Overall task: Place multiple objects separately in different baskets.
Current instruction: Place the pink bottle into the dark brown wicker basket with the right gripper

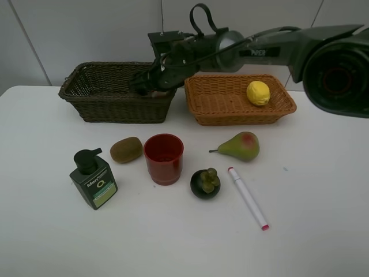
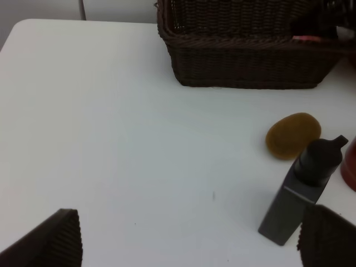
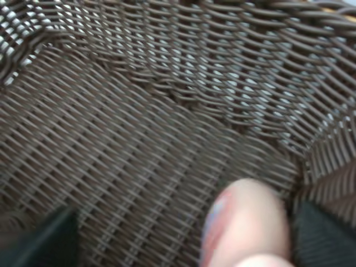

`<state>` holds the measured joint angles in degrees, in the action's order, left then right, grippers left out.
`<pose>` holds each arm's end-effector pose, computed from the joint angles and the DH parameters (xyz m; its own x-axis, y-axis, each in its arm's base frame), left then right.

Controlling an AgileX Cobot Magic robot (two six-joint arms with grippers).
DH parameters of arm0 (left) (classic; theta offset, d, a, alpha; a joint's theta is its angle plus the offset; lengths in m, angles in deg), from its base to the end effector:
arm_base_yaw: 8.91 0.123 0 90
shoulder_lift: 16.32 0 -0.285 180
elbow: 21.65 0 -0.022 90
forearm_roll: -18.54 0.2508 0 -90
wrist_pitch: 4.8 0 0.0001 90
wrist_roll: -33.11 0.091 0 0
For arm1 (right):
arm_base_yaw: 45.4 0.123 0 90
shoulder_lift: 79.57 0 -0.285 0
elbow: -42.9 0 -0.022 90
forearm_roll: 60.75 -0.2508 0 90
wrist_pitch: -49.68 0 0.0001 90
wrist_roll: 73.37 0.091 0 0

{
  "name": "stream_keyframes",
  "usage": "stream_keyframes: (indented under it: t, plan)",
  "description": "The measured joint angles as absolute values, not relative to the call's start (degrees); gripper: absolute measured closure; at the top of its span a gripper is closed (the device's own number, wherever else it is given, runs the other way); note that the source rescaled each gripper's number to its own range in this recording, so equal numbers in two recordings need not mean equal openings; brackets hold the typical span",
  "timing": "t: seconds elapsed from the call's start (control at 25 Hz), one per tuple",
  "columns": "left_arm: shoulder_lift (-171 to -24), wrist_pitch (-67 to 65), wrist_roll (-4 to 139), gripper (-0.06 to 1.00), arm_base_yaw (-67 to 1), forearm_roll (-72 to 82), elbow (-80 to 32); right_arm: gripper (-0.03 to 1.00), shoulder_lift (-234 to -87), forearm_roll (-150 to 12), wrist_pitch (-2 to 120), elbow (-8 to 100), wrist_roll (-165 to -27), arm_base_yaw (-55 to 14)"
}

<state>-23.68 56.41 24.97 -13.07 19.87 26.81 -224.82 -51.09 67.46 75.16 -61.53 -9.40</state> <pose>-0.0064 0.0023 0.2772 -0.4564 -0.0976 -0.8844 -0.0052 0.9942 -0.1071 0.4418 0.3152 0.1486 -0.5507 -0.3434 -0.7608 -0.5308 0.8475 0.0017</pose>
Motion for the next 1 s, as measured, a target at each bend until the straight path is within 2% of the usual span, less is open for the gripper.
stream_keyframes:
  t: [0.08, 0.24, 1.0]
  plan:
    - [-23.68, 56.41, 24.97, -0.06, -13.07, 19.87, 26.81, 0.02, -224.82, -51.17, 67.24, 75.16, -61.53, -9.4]
    - [-23.68, 56.41, 24.97, -0.06, -13.07, 19.87, 26.81, -0.02, -224.82, -51.17, 67.17, 75.16, -61.53, -9.4]
    - [-23.68, 56.41, 24.97, -0.06, -13.07, 19.87, 26.81, -0.02, -224.49, -51.56, 67.49, 75.16, -61.58, -9.4]
